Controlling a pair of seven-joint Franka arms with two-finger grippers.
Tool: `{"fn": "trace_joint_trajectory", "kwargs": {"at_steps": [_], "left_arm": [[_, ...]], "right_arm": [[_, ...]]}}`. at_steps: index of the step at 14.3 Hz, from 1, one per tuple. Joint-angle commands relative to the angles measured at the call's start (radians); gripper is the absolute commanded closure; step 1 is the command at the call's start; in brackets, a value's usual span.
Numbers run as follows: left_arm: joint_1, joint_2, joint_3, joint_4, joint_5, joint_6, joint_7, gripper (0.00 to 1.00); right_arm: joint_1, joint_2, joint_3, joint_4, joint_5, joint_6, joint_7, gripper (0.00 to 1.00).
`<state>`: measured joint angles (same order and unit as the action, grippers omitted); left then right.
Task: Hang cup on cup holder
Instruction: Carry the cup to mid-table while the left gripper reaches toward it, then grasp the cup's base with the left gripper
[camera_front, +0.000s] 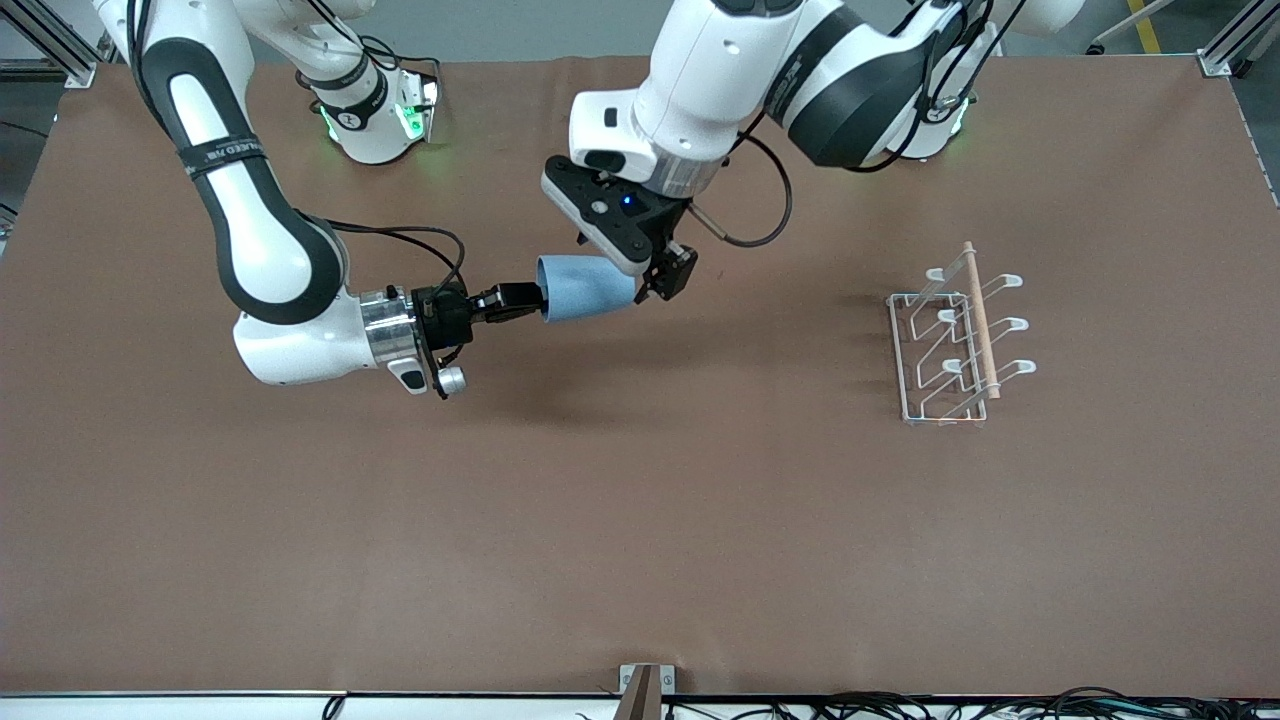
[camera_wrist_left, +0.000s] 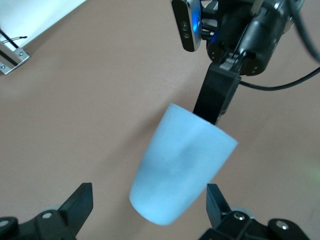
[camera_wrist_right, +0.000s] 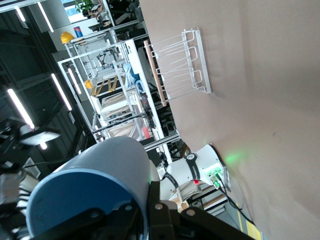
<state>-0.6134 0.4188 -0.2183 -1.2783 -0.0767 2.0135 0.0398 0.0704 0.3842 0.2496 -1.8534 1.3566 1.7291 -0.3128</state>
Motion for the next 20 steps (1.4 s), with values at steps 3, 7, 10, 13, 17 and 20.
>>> {"fn": "trace_joint_trajectory", "kwargs": {"at_steps": [3,7,10,13,17,20], "left_arm": [[-0.028,0.046,-0.001,0.033,-0.003,-0.012,0.008,0.0],[-0.042,0.057,-0.001,0.034,-0.017,-0.006,0.015,0.0],[-0.048,0.083,0.0,0.036,-0.014,0.03,0.081,0.0],[-0.049,0.098,0.003,0.036,-0.014,0.034,0.135,0.01],[-0.051,0.123,0.008,0.037,-0.008,0.036,0.184,0.13],[-0.058,0.126,0.01,0.037,0.011,0.036,0.181,0.62]], "right_arm": [[-0.021,0.004,0.007,0.002,0.038,-0.039,-0.017,1.0],[-0.017,0.008,0.007,0.002,0.038,-0.037,-0.018,1.0],[-0.018,0.01,0.007,0.002,0.038,-0.037,-0.014,1.0],[-0.018,0.008,0.007,0.003,0.038,-0.037,-0.006,0.98],[-0.018,0.008,0.007,0.002,0.038,-0.039,-0.003,0.97],[-0.018,0.008,0.007,0.011,0.038,-0.039,0.043,0.87]]}}
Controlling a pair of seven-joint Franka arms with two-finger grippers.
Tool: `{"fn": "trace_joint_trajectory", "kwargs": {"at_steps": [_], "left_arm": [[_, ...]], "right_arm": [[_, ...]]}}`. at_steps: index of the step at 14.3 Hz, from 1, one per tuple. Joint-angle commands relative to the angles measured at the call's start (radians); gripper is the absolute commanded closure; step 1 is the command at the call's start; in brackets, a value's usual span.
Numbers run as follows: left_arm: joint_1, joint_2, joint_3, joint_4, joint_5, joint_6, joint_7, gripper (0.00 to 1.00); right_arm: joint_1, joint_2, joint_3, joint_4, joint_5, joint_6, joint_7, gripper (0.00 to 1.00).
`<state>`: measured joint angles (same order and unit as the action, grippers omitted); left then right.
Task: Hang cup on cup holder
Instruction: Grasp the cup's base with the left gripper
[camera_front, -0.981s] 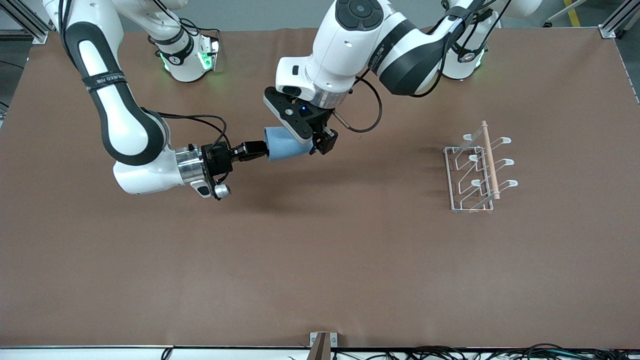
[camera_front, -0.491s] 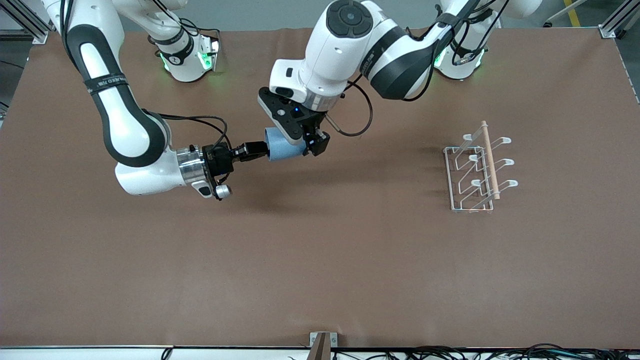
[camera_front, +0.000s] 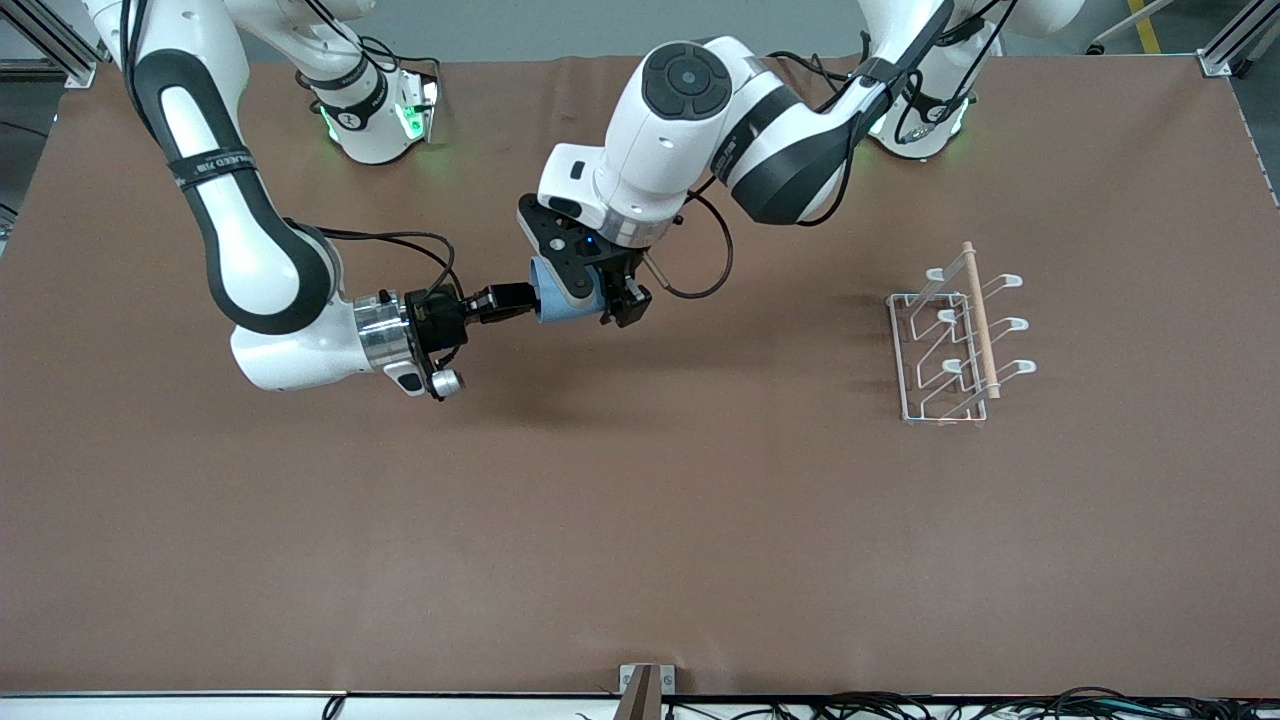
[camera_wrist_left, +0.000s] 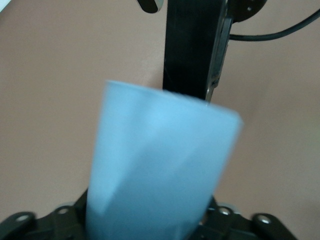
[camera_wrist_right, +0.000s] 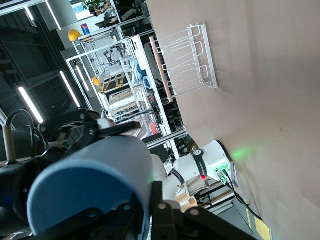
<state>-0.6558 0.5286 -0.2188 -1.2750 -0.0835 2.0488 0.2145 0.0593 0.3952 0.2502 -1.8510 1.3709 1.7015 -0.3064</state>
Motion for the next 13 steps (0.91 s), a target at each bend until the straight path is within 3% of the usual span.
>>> {"fn": "trace_joint_trajectory", "kwargs": {"at_steps": [1,2,3,4,10,12,13], "left_arm": [[-0.016,0.014,0.012,0.034,0.017,0.001,0.006,0.74],[-0.016,0.014,0.012,0.032,0.017,0.001,0.006,0.8],[-0.015,0.013,0.012,0.032,0.021,0.001,0.009,0.84],[-0.011,0.01,0.013,0.032,0.025,0.001,0.014,0.86],[0.007,0.002,0.013,0.022,0.137,-0.039,0.014,0.86],[0.019,-0.013,0.016,0.023,0.16,-0.166,0.014,0.86],[0.033,-0.021,0.022,0.025,0.183,-0.226,0.014,0.86]], "right_arm": [[-0.007,-0.003,0.006,0.016,0.024,-0.011,0.055,0.87],[-0.007,-0.003,0.006,0.016,0.022,-0.011,0.061,0.87],[-0.007,-0.003,0.006,0.016,0.022,-0.011,0.061,0.69],[-0.006,-0.003,0.004,0.016,0.022,-0.01,0.059,0.01],[-0.038,-0.012,-0.005,0.01,-0.001,0.001,0.053,0.0],[-0.045,-0.018,-0.04,0.006,-0.096,0.03,0.055,0.0],[-0.044,-0.045,-0.045,0.001,-0.19,0.099,0.055,0.0]]}}
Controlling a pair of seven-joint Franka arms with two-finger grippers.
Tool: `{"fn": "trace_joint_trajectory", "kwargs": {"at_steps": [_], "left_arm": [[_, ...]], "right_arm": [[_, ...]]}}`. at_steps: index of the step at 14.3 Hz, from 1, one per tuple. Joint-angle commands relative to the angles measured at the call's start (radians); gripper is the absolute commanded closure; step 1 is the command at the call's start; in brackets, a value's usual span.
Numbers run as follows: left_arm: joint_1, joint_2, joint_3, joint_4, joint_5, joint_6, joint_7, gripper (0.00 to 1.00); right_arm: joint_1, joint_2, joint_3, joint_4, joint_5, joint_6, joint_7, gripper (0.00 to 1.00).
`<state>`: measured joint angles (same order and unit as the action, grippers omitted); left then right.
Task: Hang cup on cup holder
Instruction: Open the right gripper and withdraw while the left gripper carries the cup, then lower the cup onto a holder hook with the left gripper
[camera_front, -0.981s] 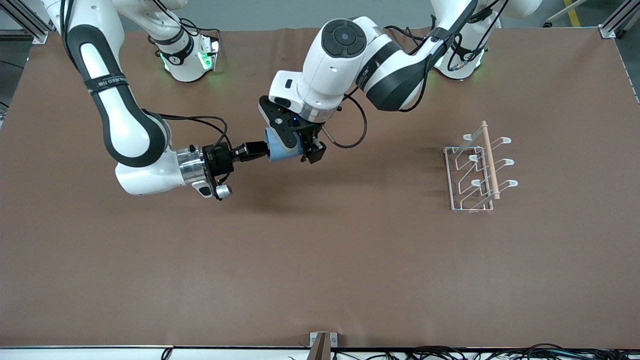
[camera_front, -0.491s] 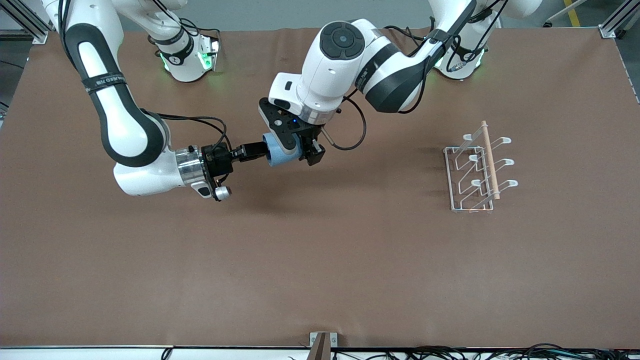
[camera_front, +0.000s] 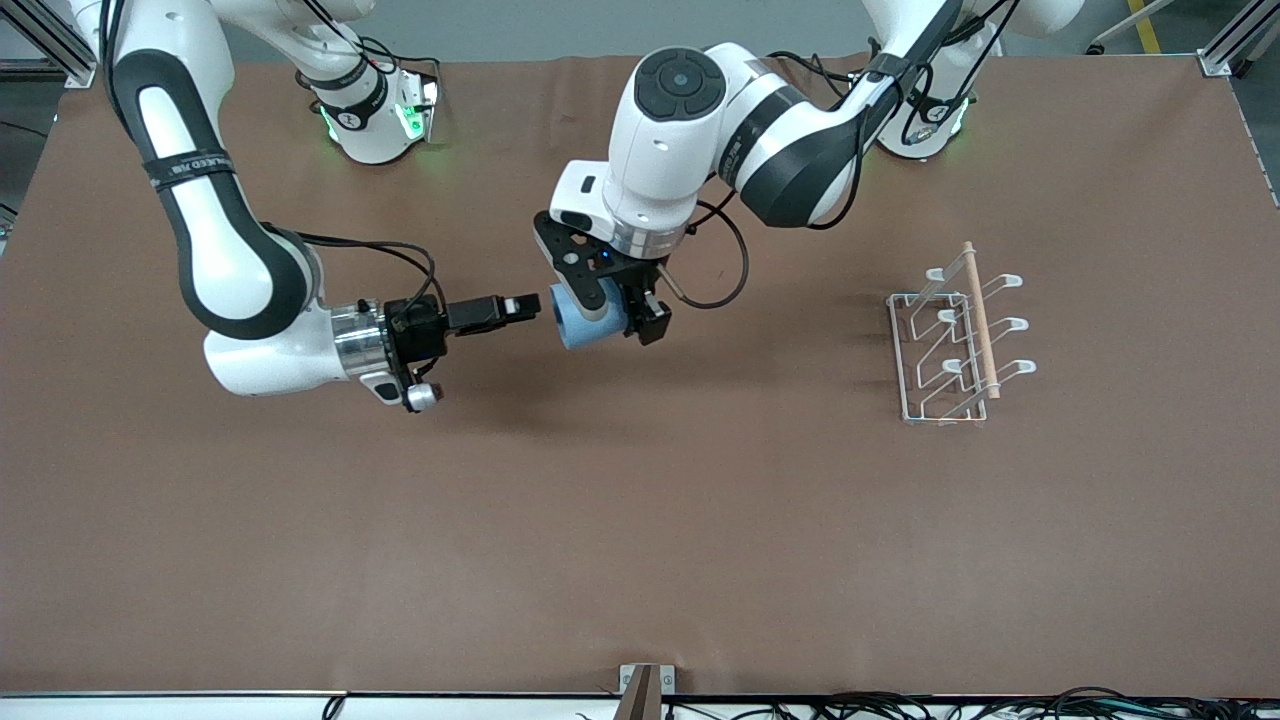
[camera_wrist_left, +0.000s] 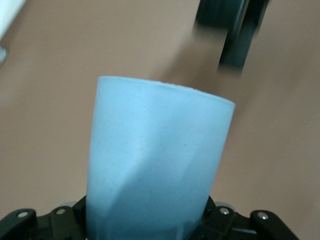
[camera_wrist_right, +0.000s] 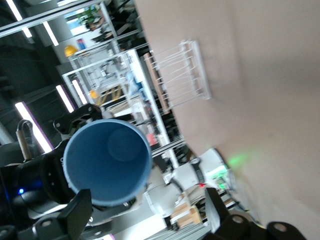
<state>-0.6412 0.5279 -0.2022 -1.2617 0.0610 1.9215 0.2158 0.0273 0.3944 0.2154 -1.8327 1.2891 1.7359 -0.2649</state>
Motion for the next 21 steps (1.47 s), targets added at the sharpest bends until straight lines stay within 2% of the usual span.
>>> {"fn": "trace_joint_trajectory", "kwargs": {"at_steps": [1,4,8,10,12,13,14,17,20,21], "left_arm": [[0.031,-0.02,0.007,0.01,0.071,-0.133,0.014,0.85],[0.055,-0.035,0.007,0.008,0.187,-0.258,0.039,0.85],[0.09,-0.028,0.007,-0.007,0.324,-0.415,0.129,0.85],[0.119,-0.026,0.009,-0.031,0.388,-0.475,0.204,0.85],[0.13,-0.028,0.007,-0.053,0.468,-0.556,0.285,0.85],[0.136,-0.028,0.007,-0.068,0.521,-0.587,0.321,0.85],[0.138,-0.026,0.007,-0.088,0.575,-0.616,0.353,0.83],[0.143,-0.032,0.007,-0.178,0.681,-0.7,0.363,0.81],[0.149,-0.036,0.007,-0.251,0.77,-0.728,0.363,0.79],[0.155,-0.029,0.009,-0.269,0.801,-0.736,0.363,0.79]], "right_arm": [[-0.015,-0.075,-0.011,-0.028,-0.196,0.135,0.013,0.0],[-0.055,-0.092,-0.037,-0.028,-0.425,0.188,0.012,0.0],[-0.104,-0.114,-0.05,0.064,-0.845,0.176,0.009,0.0],[-0.122,-0.109,-0.048,0.172,-1.043,0.144,0.006,0.0],[-0.103,-0.091,-0.042,0.341,-1.291,0.064,0.0,0.0],[-0.087,-0.077,-0.042,0.378,-1.353,0.064,-0.003,0.0],[-0.086,-0.074,-0.042,0.406,-1.376,0.064,-0.01,0.0],[-0.076,-0.078,-0.039,0.412,-1.372,0.056,0.01,0.0],[-0.066,-0.12,-0.041,0.392,-1.372,0.001,0.284,0.0],[-0.063,-0.146,-0.042,0.377,-1.367,-0.009,0.317,0.0]]}}
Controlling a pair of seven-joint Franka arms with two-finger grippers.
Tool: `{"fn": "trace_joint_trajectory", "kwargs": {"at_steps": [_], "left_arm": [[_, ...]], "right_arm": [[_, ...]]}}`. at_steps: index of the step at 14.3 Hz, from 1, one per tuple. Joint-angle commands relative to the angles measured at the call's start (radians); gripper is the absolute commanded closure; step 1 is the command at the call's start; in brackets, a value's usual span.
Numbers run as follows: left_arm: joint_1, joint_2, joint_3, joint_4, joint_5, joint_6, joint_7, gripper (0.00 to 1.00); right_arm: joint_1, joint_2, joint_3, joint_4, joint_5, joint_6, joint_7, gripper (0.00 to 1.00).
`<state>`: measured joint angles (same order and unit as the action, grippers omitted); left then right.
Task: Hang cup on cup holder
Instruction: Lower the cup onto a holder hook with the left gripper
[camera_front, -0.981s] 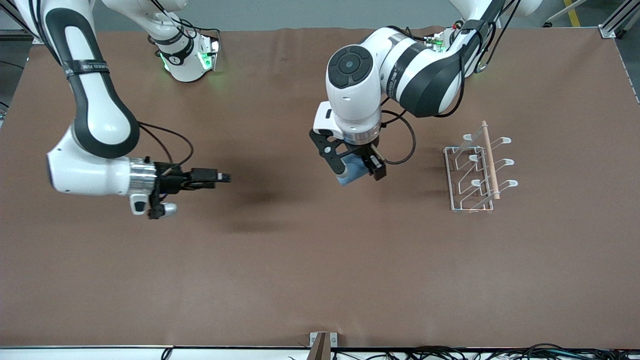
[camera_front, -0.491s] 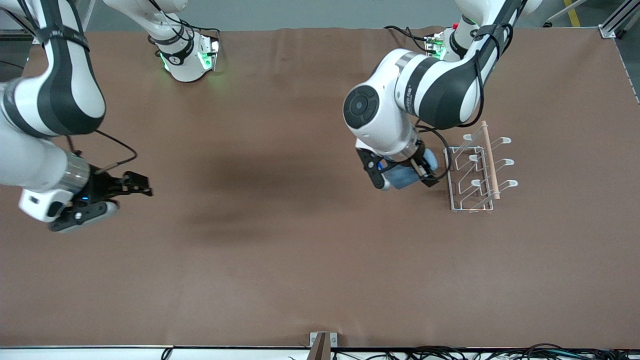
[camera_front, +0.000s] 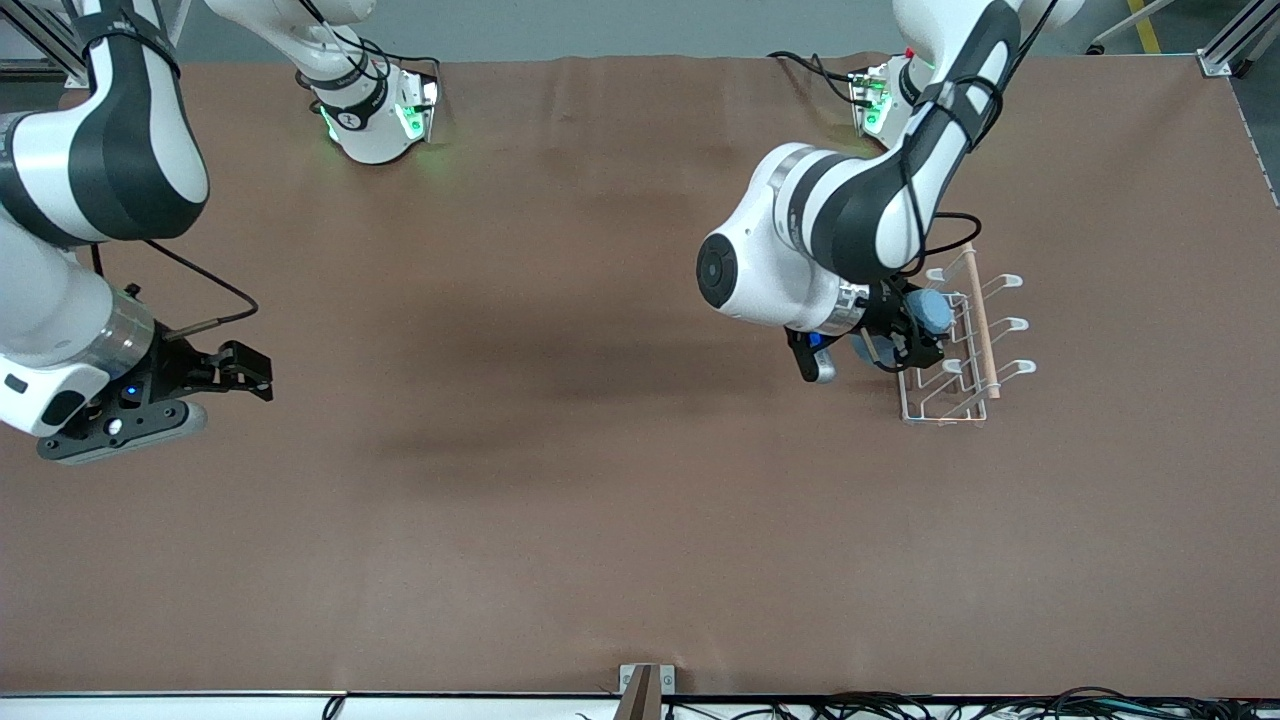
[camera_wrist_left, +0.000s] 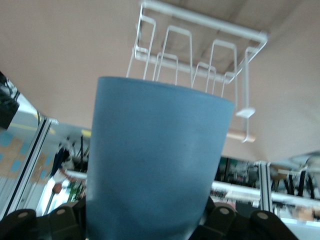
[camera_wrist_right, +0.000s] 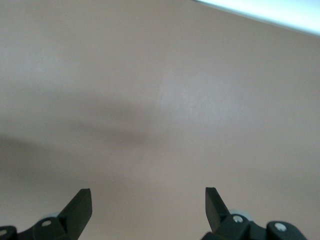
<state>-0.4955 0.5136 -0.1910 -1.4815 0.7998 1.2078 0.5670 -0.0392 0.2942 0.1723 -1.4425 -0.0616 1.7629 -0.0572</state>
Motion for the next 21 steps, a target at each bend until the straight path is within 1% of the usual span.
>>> {"fn": "trace_joint_trajectory", "kwargs": {"at_steps": [1,3,5,6,7,8,11,12,13,14,16,20,21], "left_arm": [[0.015,-0.015,-0.004,-0.078,0.087,-0.024,0.011,0.79],[0.029,-0.018,-0.002,-0.129,0.122,-0.028,0.01,0.79],[0.055,-0.014,-0.004,-0.149,0.172,-0.034,0.007,0.79],[0.058,-0.006,-0.004,-0.152,0.191,-0.034,0.002,0.79],[0.064,0.014,-0.004,-0.151,0.209,-0.034,-0.001,0.79],[0.064,0.026,-0.004,-0.151,0.226,-0.034,-0.002,0.79],[0.089,0.055,-0.004,-0.151,0.251,-0.034,-0.002,0.79],[0.095,0.062,-0.004,-0.151,0.253,-0.034,-0.002,0.79],[0.094,0.072,-0.004,-0.151,0.256,-0.034,-0.002,0.79],[0.092,0.081,-0.004,-0.152,0.272,-0.034,-0.002,0.79],[0.098,0.095,-0.004,-0.149,0.302,-0.034,-0.015,0.77],[0.089,0.14,-0.005,-0.146,0.303,-0.033,-0.107,0.77],[0.089,0.152,-0.005,-0.148,0.303,-0.031,-0.111,0.75]], "right_arm": [[0.002,-0.085,0.003,-0.047,-0.017,-0.034,0.129,0.0],[-0.001,-0.169,0.001,-0.125,-0.012,-0.031,0.146,0.0],[-0.002,-0.258,0.0,-0.197,-0.006,-0.033,0.168,0.0],[-0.004,-0.291,0.0,-0.214,-0.006,-0.045,0.168,0.0],[-0.004,-0.314,0.0,-0.217,-0.006,-0.087,0.168,0.0],[-0.004,-0.319,-0.002,-0.21,-0.003,-0.124,0.168,0.0],[-0.008,-0.305,-0.002,-0.118,-0.001,-0.189,0.152,0.0],[-0.011,-0.3,-0.004,-0.096,0.017,-0.207,0.151,0.0],[-0.021,-0.299,-0.008,-0.092,0.058,-0.21,0.149,0.0],[-0.034,-0.299,-0.01,-0.099,0.075,-0.212,0.145,0.0],[-0.037,-0.3,-0.01,-0.108,0.075,-0.209,0.135,0.0],[-0.042,-0.3,-0.01,-0.111,0.075,-0.195,0.134,0.0],[-0.042,-0.3,-0.01,-0.111,0.075,-0.194,0.134,0.0]]}}
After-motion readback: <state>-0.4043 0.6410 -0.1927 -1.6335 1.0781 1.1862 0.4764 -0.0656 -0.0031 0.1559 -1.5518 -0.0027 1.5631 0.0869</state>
